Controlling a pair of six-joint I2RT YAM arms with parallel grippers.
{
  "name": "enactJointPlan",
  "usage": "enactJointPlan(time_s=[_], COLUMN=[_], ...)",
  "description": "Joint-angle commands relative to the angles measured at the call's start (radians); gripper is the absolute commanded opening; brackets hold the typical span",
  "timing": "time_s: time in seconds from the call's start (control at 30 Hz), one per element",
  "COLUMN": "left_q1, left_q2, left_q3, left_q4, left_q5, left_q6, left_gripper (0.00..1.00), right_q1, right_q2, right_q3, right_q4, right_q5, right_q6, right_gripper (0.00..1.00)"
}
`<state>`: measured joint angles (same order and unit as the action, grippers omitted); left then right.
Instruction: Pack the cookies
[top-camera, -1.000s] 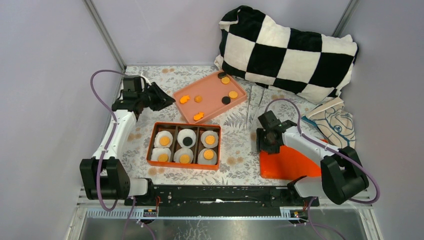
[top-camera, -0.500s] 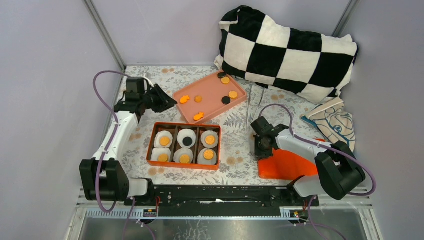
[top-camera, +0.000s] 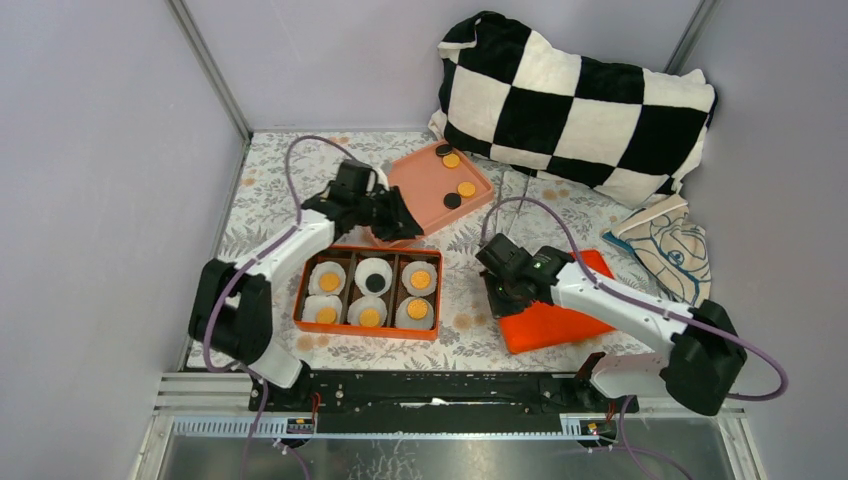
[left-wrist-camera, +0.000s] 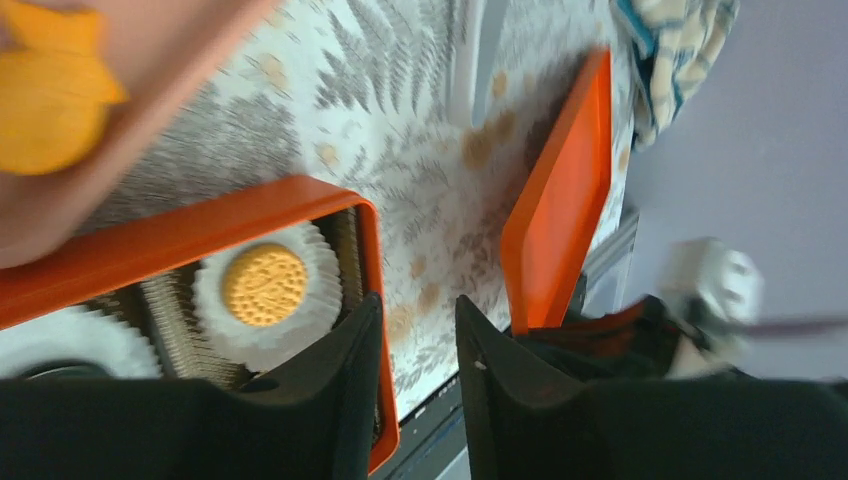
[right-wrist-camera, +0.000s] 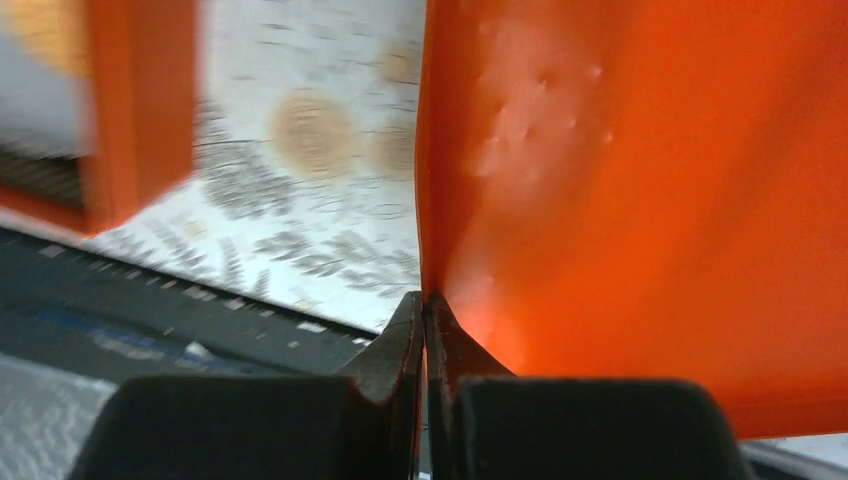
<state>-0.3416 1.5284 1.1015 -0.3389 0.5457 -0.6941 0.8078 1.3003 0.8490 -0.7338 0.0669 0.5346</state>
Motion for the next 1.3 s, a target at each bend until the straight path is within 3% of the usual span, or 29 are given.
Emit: enactJointPlan(time_s=[0.0,0.23,0.87,0.97,1.13,1.27], left_q1=[-0.105,-0.201,-0.308,-0.321,-0.321,-0.321], left_q2=[0.071,0.151,0.298,0.316,0.331,0.354], left_q3=[0.053,0.080,0.089,0.128,0.196,0.238], left_q4=[0.101,0.189,0.266,0.281,0.212,0.147], left_q5=[0.106,0.233,0.325,0.338,0.318,0.299], left_q6=[0.016,-0.024,-0.047,-0.071,-0.051,-0.024], left_gripper=[0.39,0.49,0.48,0.33,0.09,0.02], right_q1=[0.090,0.114,0.138,0.145,0.161,0.196], right_q2=[-0.087,-0.090,-0.014,-0.006,-0.025,-0.027], right_q3=[0.152,0.253,0.426,0.421,0.446,0.489], right_q4=[-0.074,-0.062,-0.034,-0.035,-0.101,-0.164], right_q5=[-0.060,-0.156,-0.208,-0.188,-0.027,0.104], right_q6=[-0.088,-0.182,-0.254,-0.246,-0.239,-0.241], right_gripper=[0.00,0.00,0.00,0.00,0.02,0.31])
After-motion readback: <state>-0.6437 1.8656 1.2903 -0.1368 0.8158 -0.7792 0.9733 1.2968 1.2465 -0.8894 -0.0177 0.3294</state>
